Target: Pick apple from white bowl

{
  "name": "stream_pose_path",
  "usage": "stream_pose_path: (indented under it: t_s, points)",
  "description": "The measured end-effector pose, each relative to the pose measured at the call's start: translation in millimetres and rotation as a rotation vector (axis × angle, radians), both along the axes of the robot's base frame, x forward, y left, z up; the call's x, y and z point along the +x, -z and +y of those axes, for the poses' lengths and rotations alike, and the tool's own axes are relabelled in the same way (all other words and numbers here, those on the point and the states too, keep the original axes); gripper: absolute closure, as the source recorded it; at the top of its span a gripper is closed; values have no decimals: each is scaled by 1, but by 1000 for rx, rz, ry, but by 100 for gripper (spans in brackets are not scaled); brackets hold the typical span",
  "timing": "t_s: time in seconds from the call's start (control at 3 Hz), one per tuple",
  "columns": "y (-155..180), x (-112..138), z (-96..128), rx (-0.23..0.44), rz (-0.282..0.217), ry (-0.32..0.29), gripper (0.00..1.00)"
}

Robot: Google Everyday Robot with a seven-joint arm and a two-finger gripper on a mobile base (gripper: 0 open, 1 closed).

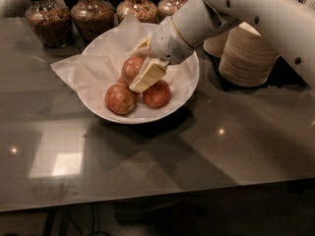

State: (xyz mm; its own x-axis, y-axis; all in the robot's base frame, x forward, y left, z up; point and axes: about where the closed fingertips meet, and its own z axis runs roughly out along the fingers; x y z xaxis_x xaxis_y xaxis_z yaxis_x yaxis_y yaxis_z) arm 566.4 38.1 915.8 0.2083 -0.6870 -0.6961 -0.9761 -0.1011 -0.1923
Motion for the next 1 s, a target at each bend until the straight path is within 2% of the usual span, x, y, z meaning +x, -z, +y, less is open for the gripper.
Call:
stream_pose_path:
  t_s: [0.33, 0.67, 1.0]
  points:
    - [-17, -7, -6, 126, -17, -16, 100]
    - [-43, -32, -26, 246, -59, -12, 100]
    - [-61, -62, -41, 316, -84, -13, 100]
